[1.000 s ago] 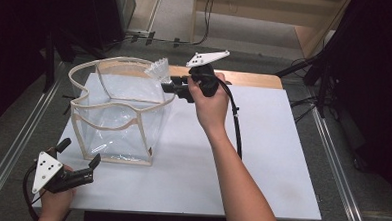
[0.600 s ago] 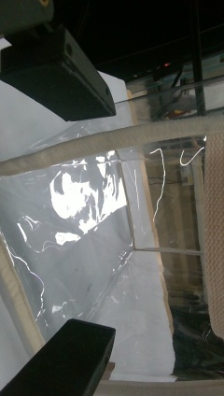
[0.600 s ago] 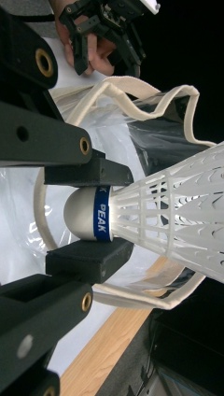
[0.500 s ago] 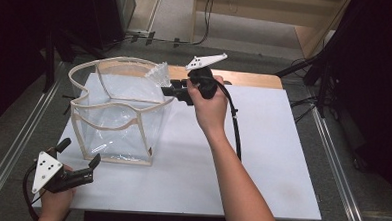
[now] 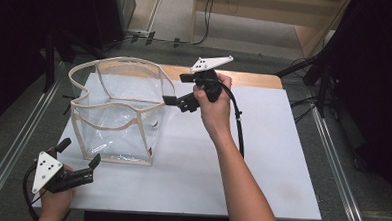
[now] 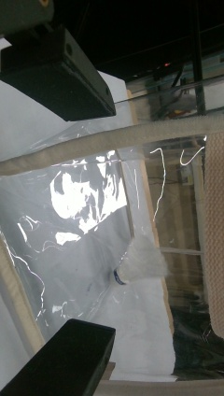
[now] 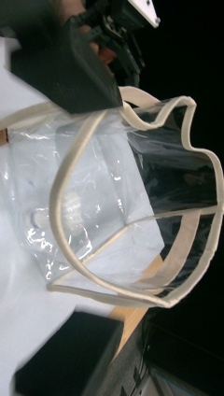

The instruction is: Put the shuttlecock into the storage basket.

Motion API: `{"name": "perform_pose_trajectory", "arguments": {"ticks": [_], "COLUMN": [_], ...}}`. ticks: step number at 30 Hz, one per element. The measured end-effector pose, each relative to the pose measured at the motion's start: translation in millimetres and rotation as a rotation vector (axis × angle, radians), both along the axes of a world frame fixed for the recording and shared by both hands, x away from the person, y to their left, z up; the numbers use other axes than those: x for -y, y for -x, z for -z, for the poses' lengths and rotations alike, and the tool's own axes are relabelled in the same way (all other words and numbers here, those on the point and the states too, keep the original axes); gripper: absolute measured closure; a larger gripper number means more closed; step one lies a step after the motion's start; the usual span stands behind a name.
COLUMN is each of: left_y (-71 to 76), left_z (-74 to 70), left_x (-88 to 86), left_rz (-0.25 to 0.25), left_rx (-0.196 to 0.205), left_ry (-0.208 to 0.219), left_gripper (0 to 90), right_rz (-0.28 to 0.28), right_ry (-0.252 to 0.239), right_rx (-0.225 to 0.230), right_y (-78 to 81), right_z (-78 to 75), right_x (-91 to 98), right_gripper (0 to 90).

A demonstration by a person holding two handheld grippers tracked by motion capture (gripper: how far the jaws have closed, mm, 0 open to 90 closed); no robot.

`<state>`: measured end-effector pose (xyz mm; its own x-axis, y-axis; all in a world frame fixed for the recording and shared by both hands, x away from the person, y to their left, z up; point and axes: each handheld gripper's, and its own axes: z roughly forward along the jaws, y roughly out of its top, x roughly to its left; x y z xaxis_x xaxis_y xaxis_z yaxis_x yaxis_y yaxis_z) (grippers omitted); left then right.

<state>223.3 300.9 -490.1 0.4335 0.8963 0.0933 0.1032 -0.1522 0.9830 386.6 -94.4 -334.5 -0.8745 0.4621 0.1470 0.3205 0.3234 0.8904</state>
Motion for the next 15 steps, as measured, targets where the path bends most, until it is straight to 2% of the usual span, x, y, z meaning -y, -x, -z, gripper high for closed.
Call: {"name": "perform_pose_trajectory", "arguments": {"ticks": [6,15], "left_y": [0.0,0.1], "left_z": [0.0,0.0], "left_x": [-0.1,0.1], "left_rz": [0.0,0.0], "left_rx": [-0.001,-0.001], "left_ry": [-0.003,-0.007], "left_gripper": [0.0,0.0], "right_rz": [0.011,0.056], "right_ry": [-0.003,0.014], "right_rx": [0.019,0.041], "right_y": [4.5,11.2], "right_z": [2.1,11.9], "right_x": [9.9,28.6], "right_gripper": [0.0,0.0]}}
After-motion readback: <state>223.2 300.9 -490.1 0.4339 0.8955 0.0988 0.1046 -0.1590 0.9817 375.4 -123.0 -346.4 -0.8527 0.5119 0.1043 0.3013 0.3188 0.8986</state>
